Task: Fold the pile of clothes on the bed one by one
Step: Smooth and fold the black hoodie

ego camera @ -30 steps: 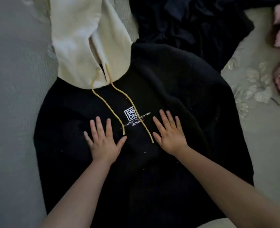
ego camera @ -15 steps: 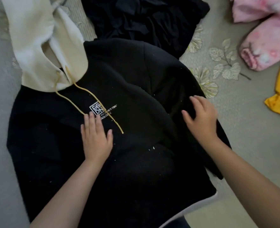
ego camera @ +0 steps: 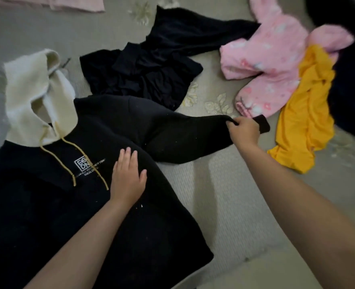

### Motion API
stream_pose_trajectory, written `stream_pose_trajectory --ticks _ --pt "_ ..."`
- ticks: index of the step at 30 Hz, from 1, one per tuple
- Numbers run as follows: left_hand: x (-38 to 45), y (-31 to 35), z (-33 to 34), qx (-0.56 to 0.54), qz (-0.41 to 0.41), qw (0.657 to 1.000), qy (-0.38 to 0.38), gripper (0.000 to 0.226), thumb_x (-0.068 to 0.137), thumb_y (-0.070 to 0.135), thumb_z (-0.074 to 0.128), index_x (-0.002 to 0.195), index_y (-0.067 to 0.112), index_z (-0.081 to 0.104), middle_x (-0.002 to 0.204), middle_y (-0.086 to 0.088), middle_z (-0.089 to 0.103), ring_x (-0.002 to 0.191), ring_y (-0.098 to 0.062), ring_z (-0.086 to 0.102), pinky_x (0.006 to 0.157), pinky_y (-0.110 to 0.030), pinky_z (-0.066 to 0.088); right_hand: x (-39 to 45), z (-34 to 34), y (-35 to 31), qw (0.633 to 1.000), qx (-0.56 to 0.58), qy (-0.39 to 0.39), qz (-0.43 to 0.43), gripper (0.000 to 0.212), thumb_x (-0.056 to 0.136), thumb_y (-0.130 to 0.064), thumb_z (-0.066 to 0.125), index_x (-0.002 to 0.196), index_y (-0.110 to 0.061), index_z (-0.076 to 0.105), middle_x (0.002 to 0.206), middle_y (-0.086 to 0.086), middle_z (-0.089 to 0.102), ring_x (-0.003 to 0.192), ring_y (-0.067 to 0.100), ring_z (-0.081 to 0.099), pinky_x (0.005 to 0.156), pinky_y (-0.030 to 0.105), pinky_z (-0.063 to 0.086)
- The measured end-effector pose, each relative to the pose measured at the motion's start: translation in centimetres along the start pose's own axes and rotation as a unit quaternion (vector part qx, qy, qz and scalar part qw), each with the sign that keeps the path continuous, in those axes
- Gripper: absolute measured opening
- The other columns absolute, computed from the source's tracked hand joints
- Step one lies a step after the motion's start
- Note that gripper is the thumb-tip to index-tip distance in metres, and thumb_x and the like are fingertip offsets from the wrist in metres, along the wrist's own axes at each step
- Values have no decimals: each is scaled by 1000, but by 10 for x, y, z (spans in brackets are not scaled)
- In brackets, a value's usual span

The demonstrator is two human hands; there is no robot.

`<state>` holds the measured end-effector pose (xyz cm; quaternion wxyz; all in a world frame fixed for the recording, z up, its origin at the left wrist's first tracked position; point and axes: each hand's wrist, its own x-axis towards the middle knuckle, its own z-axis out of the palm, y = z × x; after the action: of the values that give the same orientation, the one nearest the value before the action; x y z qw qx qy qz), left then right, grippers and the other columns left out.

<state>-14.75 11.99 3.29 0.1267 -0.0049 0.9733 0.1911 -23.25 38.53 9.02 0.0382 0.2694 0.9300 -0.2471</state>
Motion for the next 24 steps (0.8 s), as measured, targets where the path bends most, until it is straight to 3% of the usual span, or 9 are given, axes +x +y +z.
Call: stream_pose_trajectory --ticks 6,10,13,16,20,24 --pt "-1 17 -73 -5 -41 997 63 55 93 22 46 141 1 28 152 -15 18 142 -25 8 113 -37 15 18 -78 -89 983 71 94 -138 28 91 -20 48 107 -8 67 109 17 66 104 33 56 88 35 40" --pt "-21 -3 -111 29 -94 993 70 53 95 24 42 142 5 27 153 -13 16 142 -24 8 113 -37 17 27 -122 -146 974 123 145 -127 28 92 -19 45 107 -7 65 114 14 63 107 31 54 88 33 40" --pt "-15 2 -137 68 -90 991 69 55 96 29 39 144 8 21 153 -10 14 142 -23 6 114 -36 16 13 -132 -187 971 114 134 -163 29 93 -21 44 108 -8 65 116 12 62 108 30 53 87 32 39" --pt "-7 9 -157 60 -91 990 84 57 95 30 38 144 7 19 152 -11 16 142 -24 8 116 -37 15 -16 -122 -217 968 70 67 -231 27 92 -18 44 104 -7 66 111 12 63 104 29 55 80 31 41" --pt "-22 -19 -168 5 -145 982 118 54 94 26 42 140 4 27 149 -14 25 140 -26 17 112 -40 24 -65 -93 -249 956 -23 -116 -270 16 84 -8 46 72 -5 56 78 10 56 78 27 52 56 25 36" --pt "-71 -84 -160 -66 -252 958 119 52 94 20 45 139 1 30 149 -17 25 140 -28 14 111 -41 20 -119 -52 -287 914 42 -366 -169 14 85 -3 53 71 -4 50 47 8 49 42 20 50 38 18 36"
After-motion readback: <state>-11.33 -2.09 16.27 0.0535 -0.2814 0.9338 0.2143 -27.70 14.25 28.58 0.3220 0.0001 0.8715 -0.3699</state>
